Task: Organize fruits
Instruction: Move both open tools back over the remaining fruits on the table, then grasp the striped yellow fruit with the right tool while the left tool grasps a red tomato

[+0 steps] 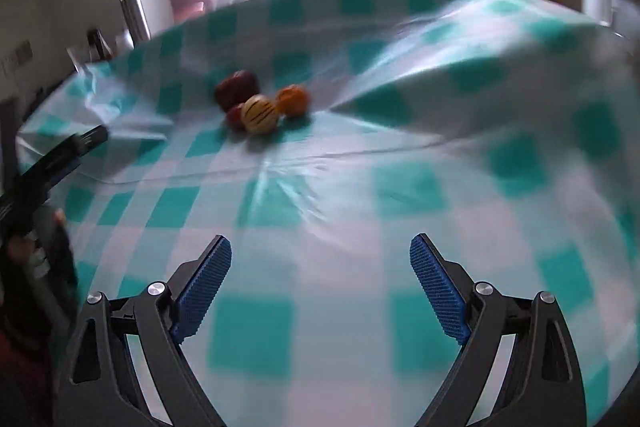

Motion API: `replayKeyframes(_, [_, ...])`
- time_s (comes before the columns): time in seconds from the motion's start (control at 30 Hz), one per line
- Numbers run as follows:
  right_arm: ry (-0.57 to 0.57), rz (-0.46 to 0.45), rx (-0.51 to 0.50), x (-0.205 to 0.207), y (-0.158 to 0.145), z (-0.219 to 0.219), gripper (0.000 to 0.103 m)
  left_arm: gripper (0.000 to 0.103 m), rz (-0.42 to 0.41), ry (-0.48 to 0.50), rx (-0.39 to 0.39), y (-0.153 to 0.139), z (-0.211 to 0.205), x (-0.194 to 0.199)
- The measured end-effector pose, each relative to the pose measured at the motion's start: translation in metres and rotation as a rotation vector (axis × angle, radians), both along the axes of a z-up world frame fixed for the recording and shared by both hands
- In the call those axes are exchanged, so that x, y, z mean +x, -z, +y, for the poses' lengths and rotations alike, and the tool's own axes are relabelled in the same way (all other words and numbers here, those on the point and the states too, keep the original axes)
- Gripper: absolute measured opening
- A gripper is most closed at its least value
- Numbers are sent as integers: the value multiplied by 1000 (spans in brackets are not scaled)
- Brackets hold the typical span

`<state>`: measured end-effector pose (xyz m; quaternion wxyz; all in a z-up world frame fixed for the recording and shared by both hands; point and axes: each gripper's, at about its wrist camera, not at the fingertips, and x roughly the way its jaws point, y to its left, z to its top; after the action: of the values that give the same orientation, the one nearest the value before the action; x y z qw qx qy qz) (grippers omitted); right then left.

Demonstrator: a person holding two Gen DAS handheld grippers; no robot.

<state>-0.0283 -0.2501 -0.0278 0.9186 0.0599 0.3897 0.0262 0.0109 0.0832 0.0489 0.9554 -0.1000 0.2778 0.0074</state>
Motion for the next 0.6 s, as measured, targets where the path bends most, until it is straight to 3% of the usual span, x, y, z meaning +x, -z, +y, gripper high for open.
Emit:
replayKeyframes(0.13, [-26,53,-73,63,8,31,88,101,53,-46,-12,7,11,0])
replayKeyframes(0.37, [-32,147,-187,151,30,66,85,101,98,22,-12,12,-11,-1])
replayKeyframes(0.6, [-29,151,-208,190,29,70,66,101,102,42,3,14,-21,-5])
